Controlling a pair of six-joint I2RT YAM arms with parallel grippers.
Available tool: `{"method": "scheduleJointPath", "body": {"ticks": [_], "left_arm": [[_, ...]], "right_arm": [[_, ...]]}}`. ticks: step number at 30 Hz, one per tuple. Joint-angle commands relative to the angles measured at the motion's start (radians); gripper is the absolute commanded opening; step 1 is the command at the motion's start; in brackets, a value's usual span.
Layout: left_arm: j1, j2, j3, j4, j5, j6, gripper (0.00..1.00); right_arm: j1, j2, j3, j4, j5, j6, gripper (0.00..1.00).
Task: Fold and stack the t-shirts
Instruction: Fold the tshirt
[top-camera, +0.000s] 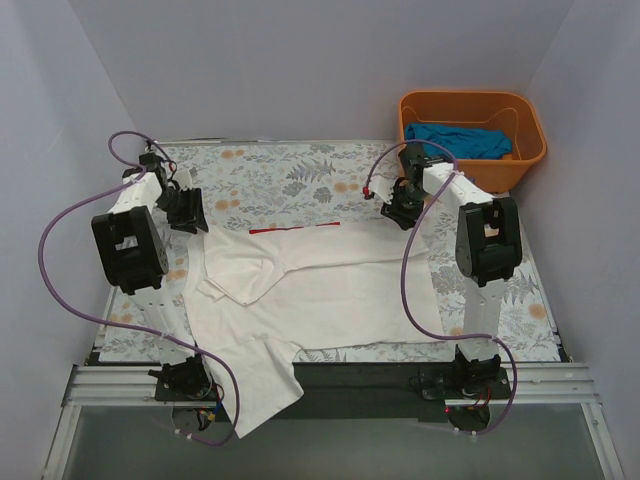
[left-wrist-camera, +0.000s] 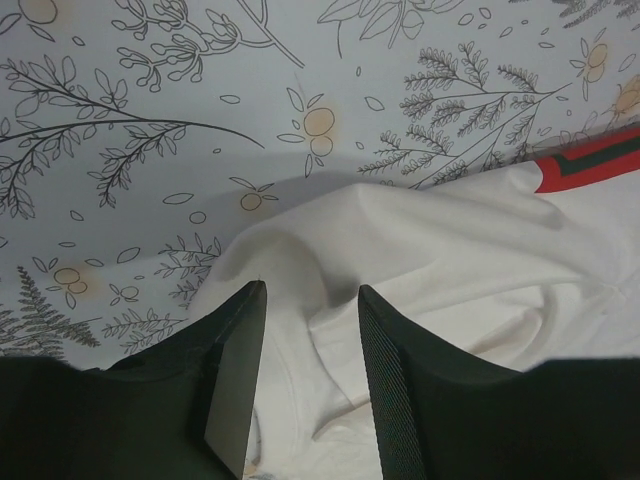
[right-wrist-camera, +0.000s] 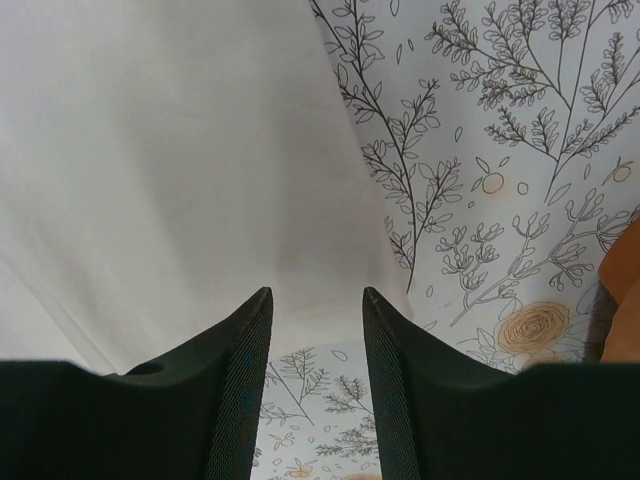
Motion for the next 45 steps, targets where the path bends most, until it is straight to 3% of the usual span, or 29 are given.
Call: {"method": "scheduleJointPath", "body": {"ticks": [1,8,9,12,15,22,28,42,44,45], "left_arm": [[-0.002,-0.003,0.042,0.02,0.05,-0.056,0.41],[-0.002,-0.012,-0.005,0.089,0.108,-0.122,0.39],[-0.002,-0.007,-0.007,0.089,0.099,-0.138,0.36],[0.006,0.011,-0.014,0.095,0.055,-0.149,0.11],[0.03,-0.004,-0.03,0.083,0.039,-0.131,0.0],[0.08,-0.11,-0.145,0.123,0.0,-0.094,0.0],[0.08,-0.043,-0.198,0.215,-0.034,-0.142,0.0],[0.078,0.227,0.18,0.235,-0.082,-0.183,0.0],[0.078,0.262,0.303,0.157,-0.06,-0.16,0.07],[0.08,0.257,0.329,0.134,-0.042,-0.137,0.18]], "right_arm": [[0.016,-0.015,-0.03,0.038,0.033,0.024,0.48],[0.033,-0.008,-0.07,0.106,0.079,0.033,0.48],[0.036,-0.007,-0.073,0.11,0.088,0.036,0.48],[0.036,0.008,-0.082,0.125,0.115,0.041,0.48],[0.036,0.013,-0.088,0.136,0.143,0.044,0.49],[0.038,0.015,-0.128,0.152,0.193,0.041,0.49],[0.038,0.024,-0.142,0.167,0.208,0.051,0.49],[0.067,0.122,-0.05,0.428,0.373,0.137,0.53],[0.074,0.122,-0.01,0.419,0.366,0.146,0.55],[0.076,0.111,-0.007,0.416,0.337,0.146,0.56]]}}
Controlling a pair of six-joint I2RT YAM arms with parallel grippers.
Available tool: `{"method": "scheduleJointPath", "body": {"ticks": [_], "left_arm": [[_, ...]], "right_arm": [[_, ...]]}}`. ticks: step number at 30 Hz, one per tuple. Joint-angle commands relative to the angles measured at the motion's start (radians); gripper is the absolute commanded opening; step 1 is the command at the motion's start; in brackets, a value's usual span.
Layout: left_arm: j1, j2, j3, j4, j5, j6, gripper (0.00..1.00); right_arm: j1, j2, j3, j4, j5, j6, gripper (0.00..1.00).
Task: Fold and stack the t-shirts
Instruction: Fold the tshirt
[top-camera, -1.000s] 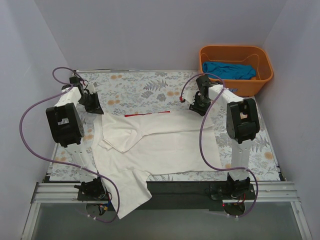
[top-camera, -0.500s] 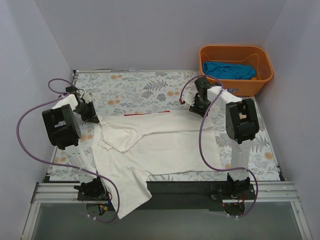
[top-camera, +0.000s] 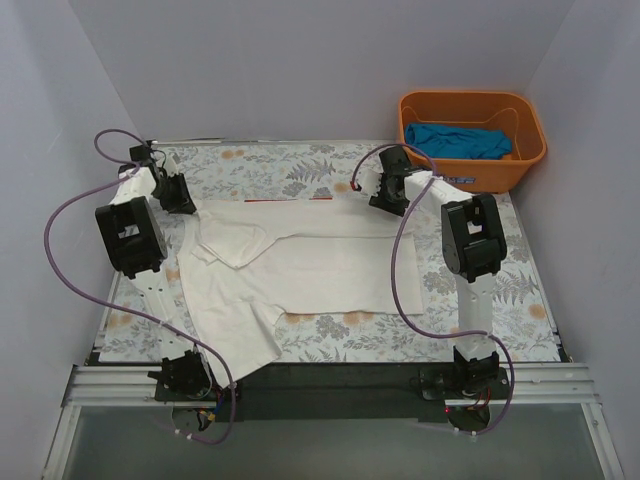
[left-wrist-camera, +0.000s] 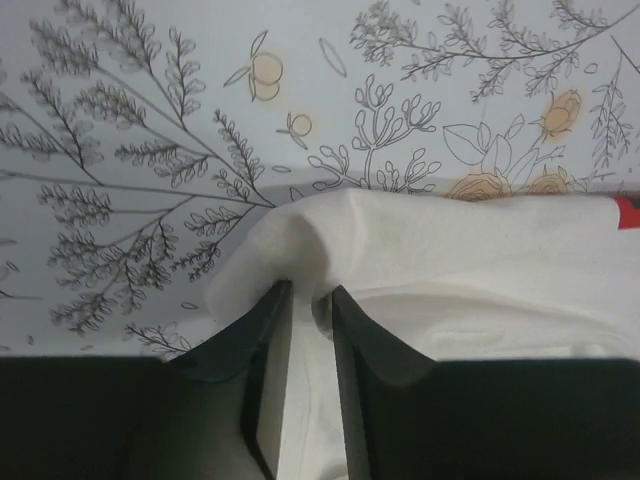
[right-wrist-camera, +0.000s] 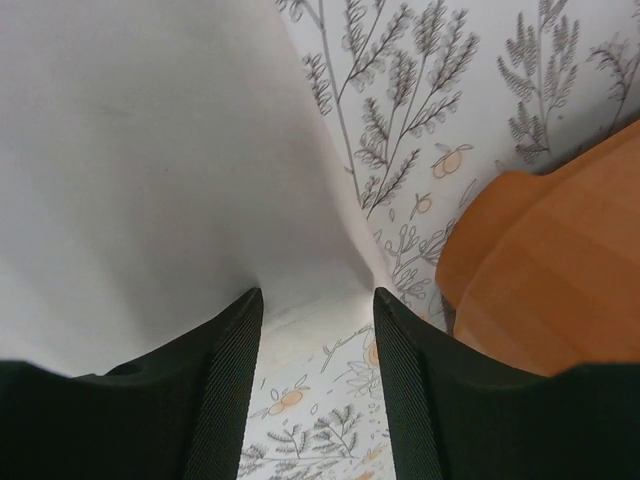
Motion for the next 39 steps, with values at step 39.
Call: {"method": "scheduleJointPath", "body": {"ticks": [39], "left_arm": [[-0.532,-0.507,-0.647,-0.067,-0.271,0.512,0.4]], "right_arm": [[-0.025,-0.309,-0.206,-0.192,-0.182,0.14,0.64]]}}
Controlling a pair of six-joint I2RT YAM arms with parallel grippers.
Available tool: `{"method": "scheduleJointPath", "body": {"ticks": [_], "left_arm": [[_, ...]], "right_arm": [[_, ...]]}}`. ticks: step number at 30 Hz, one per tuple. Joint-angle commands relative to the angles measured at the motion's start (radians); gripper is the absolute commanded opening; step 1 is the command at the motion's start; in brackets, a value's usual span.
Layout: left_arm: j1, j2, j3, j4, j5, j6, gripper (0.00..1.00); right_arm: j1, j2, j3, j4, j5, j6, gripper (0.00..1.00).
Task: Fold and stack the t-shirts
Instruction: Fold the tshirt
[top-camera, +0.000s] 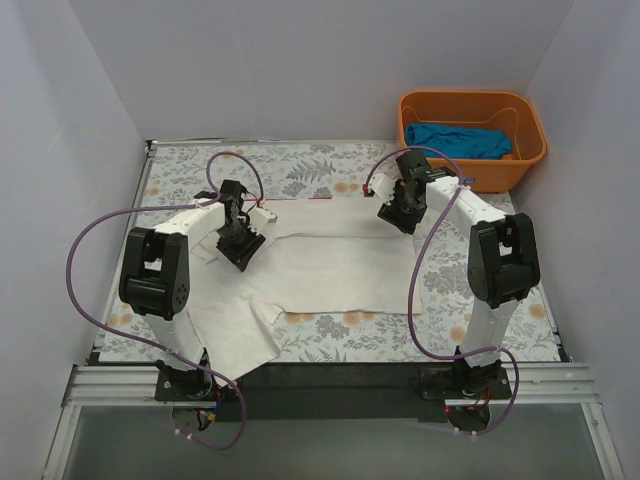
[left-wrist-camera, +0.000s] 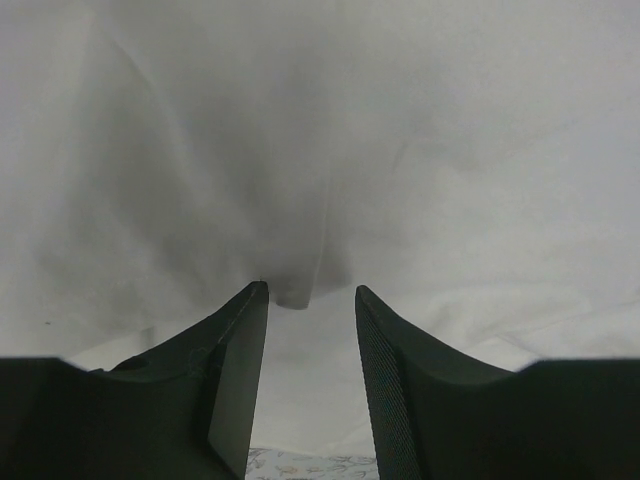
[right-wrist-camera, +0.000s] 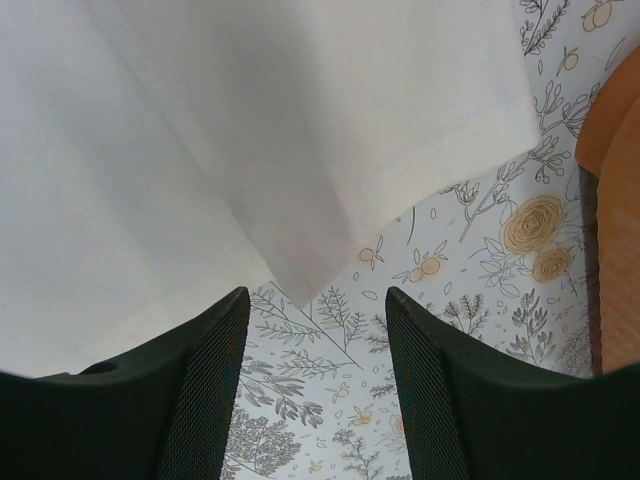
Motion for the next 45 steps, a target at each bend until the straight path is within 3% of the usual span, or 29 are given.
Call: {"method": "scheduleJointPath", "body": {"ticks": [1,4,9,12,22,34,36,41,45], "left_arm": [[-0.012,-0.004,-0.021,0.028,-0.034,0.018,0.39],[-0.014,0.004,-0.024,0.035,-0.034,0.018,0.33],[-0.014,-0.001,-0.007,0.037,-0.04,0.009,0.07],[-0.014,-0.01,0.014,0.022,-0.039,0.006,0.0],[-0.058,-0.033,0.123,-0.13,0.09,-0.006,0.0],[-0.121,0.03,0.126,-0.172,0.226,-0.057,0.0],[-0.121,0.024,0.126,-0.164,0.239,-0.072,0.09],[-0.068,-0.003,0.213,-0.185,0.373,-0.138,0.18],[0.076,0.01,0.283,-0.153,0.431,-0.225,0.2]], "right_arm": [[-0.013,-0.019,-0.01,-0.012,-0.008,0.007,0.63],[-0.017,-0.017,-0.006,-0.012,-0.008,0.004,0.63],[-0.02,-0.017,-0.003,-0.015,-0.01,-0.001,0.63],[-0.021,-0.016,0.001,-0.014,-0.01,-0.005,0.63],[-0.021,-0.005,0.017,-0.017,-0.013,-0.014,0.63],[-0.023,-0.002,0.022,-0.026,-0.014,-0.016,0.63],[-0.021,-0.003,0.025,-0.026,-0.022,-0.013,0.63],[-0.02,0.009,0.045,-0.04,-0.04,-0.001,0.63],[-0.007,0.023,0.068,-0.067,-0.068,0.013,0.63]]}}
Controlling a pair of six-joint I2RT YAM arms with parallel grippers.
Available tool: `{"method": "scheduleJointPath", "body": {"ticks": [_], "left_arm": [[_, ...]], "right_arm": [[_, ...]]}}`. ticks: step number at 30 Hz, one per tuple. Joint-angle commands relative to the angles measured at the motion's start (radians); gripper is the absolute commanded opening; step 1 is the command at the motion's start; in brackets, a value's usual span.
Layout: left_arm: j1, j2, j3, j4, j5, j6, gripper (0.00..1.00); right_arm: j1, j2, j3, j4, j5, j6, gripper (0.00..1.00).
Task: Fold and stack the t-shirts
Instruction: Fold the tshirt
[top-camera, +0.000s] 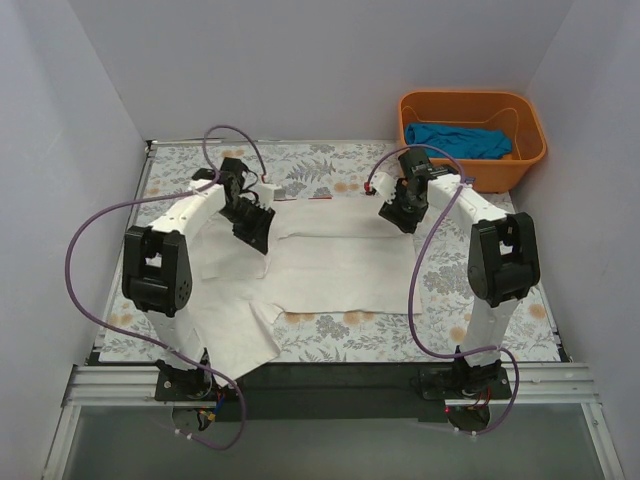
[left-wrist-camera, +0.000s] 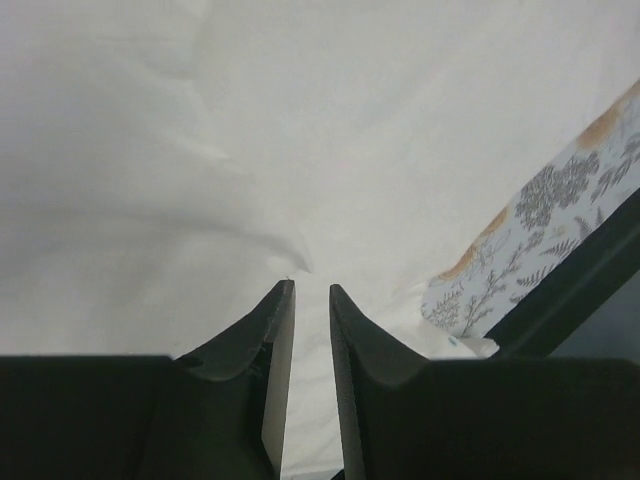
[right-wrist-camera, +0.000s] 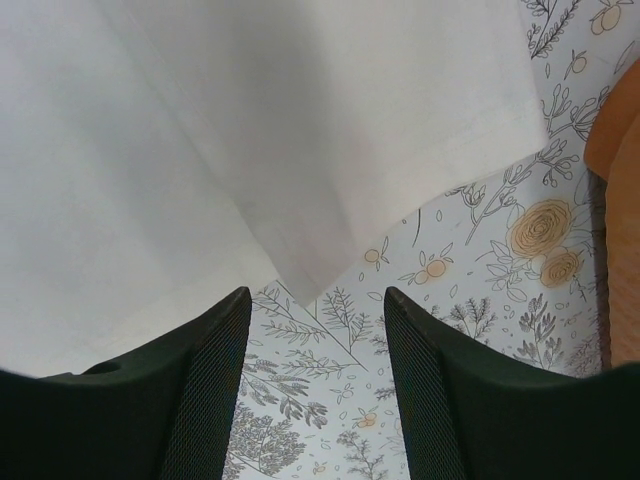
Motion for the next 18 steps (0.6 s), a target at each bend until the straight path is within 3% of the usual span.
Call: {"method": "scheduleJointPath", "body": {"ticks": [1,9,18], "left_arm": [[0.162,-0.011,0.073,0.044,0.072,-0.105,0.2],[0.285,0.042,0.007,0.144,-0.175,-0.159,0.18],[0.347,0.144,-0.079,0.216,-0.237,-0.226,0.18]], "right_arm": [[0.018,0.017,0.051,-0.043,-0.047,0.018,0.62],[0.08,0.035,-0.001,-0.063,-0.063,0.041,0.58],[0.086,0.178,0.015,0.043,0.068,0.042,0.56]]}}
